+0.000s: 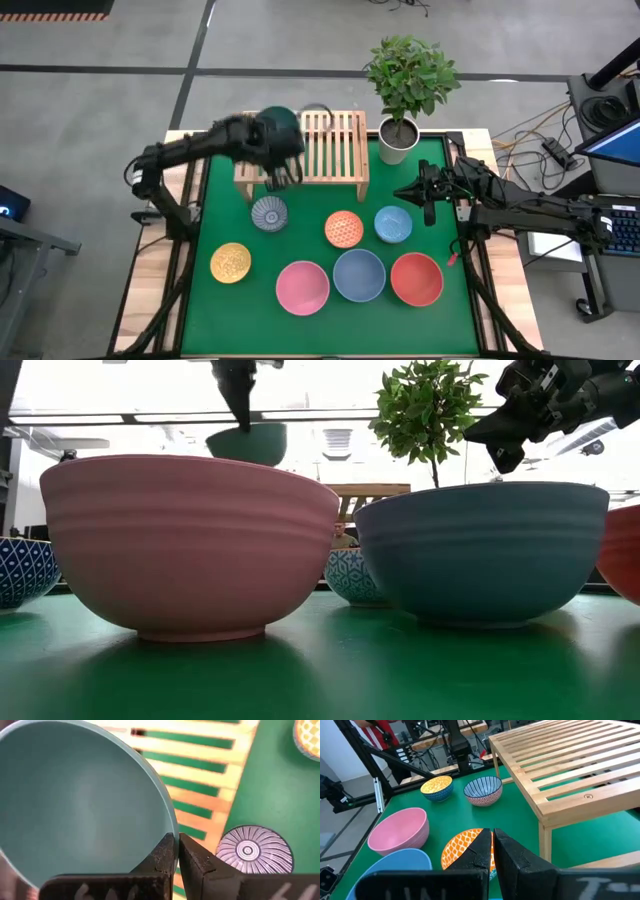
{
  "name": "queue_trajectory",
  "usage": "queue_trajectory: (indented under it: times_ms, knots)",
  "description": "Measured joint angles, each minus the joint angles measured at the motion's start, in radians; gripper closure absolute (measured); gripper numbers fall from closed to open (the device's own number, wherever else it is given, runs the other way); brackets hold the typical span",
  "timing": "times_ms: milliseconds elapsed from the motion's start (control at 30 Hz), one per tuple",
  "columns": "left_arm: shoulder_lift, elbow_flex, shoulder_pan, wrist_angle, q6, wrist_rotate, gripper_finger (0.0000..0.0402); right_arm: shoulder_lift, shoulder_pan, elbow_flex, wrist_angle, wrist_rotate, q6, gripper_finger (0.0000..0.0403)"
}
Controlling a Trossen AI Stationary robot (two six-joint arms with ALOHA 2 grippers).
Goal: Place and stack bowls onto a shelf
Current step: Put the large green bowl on the shelf
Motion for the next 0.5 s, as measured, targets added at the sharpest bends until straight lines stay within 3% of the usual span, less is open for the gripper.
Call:
queue_trajectory:
  times_ms: [133,500]
  knots:
    - [0.000,-0.007,0.117,-0.006,0.000,0.121,0.0401,0.000,0.000,0.000,-0.016,0.000,-0.015,0.0394]
    - [0.000,-0.012,0.189,-0.005,-0.027,0.143,0.0401,0.000,0.000,0.000,-0.032,0.000,-0.019,0.0394]
